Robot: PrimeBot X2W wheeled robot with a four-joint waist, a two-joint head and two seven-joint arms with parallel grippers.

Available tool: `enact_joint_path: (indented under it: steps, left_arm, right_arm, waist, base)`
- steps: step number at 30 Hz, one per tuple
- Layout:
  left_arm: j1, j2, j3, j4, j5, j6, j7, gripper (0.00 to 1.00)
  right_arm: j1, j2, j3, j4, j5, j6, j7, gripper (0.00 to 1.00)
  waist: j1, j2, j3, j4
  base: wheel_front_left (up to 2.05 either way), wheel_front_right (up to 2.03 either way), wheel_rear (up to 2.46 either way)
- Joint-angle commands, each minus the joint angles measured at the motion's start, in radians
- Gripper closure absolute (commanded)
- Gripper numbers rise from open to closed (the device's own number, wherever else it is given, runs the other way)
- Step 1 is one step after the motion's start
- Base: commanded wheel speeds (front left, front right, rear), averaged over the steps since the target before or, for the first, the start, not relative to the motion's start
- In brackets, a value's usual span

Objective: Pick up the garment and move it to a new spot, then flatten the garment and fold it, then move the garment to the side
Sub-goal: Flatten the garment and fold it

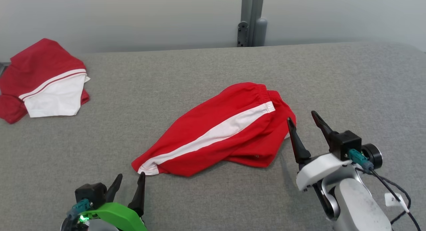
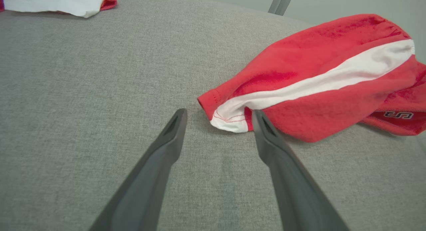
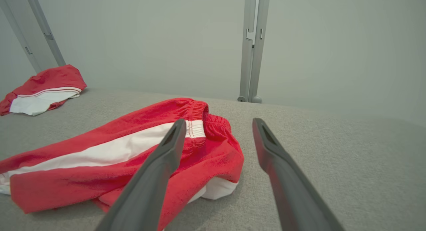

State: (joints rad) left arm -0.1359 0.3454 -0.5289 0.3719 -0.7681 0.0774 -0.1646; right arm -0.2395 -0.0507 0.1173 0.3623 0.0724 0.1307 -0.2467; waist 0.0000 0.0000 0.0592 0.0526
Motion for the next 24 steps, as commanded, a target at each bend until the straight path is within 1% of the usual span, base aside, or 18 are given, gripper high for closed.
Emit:
enact_joint_path:
  steps: [1,7,9,15,19,20,21,23,24]
  left_arm:
    - [0.018,-0.013,0.002,-0.02,0.002,0.013,-0.019,0.0]
    - [0.048,-0.065,-0.002,-0.108,0.017,0.054,-0.061,0.0]
    - [0.051,-0.077,-0.008,-0.13,0.023,0.061,-0.066,0.0]
    - [0.045,-0.089,-0.019,-0.157,0.039,0.072,-0.07,0.0]
    - [0.038,-0.087,-0.016,-0.163,0.043,0.075,-0.074,0.0]
    - [0.037,-0.086,-0.014,-0.165,0.045,0.078,-0.074,0.0]
    - [0.035,-0.086,-0.012,-0.167,0.046,0.08,-0.076,0.0]
    - [0.033,-0.085,-0.009,-0.173,0.05,0.081,-0.08,0.0]
    - [0.032,-0.085,-0.01,-0.176,0.054,0.08,-0.082,0.0]
  right_arm:
    - [-0.048,-0.012,0.006,0.043,0.005,0.0,0.006,0.0]
    - [-0.204,-0.034,0.004,0.247,0.038,0.0,0.047,0.0]
    - [-0.247,-0.046,0.016,0.307,0.056,0.0,0.061,0.0]
    - [-0.341,-0.069,0.073,0.454,0.131,0.0,0.121,0.0]
    - [-0.379,-0.08,0.12,0.51,0.187,0.0,0.147,0.0]
    - [-0.387,-0.084,0.13,0.518,0.2,0.0,0.145,0.25]
    - [-0.393,-0.088,0.138,0.524,0.21,0.0,0.137,0.55]
    - [-0.4,-0.091,0.154,0.533,0.228,0.0,0.121,0.96]
    - [-0.402,-0.09,0.159,0.535,0.239,0.0,0.111,1.0]
  waist:
    - [0.0,0.0,0.007,0.042]
    - [0.0,0.0,0.037,0.117]
    - [0.0,0.0,0.048,0.14]
    - [0.0,0.0,0.073,0.181]
    - [0.0,0.0,0.082,0.189]
    - [0.0,0.0,0.083,0.188]
    - [0.0,0.0,0.085,0.186]
    - [0.0,0.0,0.085,0.178]
    - [0.0,0.0,0.084,0.172]
  base:
    - [0.0,0.0,0.0]
    - [0.0,0.0,0.0]
    - [0.0,0.0,0.0]
    - [0.0,0.0,0.0]
    - [0.0,0.0,0.0]
    - [0.0,0.0,0.0]
    - [0.0,0.0,0.0]
    - [0.0,0.0,0.0]
    - [0.0,0.0,0.0]
